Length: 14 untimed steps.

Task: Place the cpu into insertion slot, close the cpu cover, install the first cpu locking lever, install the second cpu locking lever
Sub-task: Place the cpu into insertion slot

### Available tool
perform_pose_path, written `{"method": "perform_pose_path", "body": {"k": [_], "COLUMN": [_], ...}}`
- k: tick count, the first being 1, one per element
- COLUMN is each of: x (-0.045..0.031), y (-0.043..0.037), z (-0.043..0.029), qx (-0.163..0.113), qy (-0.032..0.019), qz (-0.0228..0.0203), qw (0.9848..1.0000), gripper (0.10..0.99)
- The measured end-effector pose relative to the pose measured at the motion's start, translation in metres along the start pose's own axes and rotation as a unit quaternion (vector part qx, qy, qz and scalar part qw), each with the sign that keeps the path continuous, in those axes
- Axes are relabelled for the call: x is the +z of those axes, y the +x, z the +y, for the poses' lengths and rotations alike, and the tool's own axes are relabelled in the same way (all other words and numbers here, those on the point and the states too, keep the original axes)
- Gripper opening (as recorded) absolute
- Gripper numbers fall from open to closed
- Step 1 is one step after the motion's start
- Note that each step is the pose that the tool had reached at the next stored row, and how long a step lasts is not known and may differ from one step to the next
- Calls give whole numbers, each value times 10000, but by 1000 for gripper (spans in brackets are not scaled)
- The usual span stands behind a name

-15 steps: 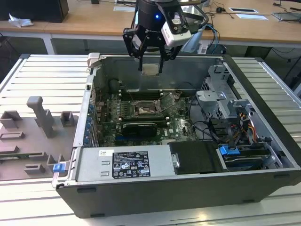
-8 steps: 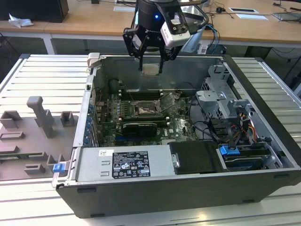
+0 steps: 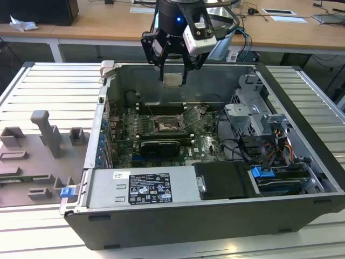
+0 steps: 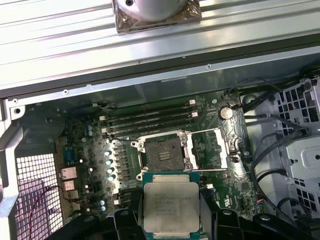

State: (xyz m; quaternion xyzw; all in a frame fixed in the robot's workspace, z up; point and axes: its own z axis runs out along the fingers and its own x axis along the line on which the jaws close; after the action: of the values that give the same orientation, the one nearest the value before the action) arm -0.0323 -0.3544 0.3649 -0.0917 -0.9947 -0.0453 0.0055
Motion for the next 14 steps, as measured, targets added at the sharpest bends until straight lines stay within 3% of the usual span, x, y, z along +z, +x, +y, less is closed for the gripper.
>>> {"method": "perform_pose_path", "body": {"k": [14], "x": [42], "y": [-1], "z": [-4], "qx": [98], "qy": [6], "qz": [-10], "qw": [10000], "gripper": [541]}}
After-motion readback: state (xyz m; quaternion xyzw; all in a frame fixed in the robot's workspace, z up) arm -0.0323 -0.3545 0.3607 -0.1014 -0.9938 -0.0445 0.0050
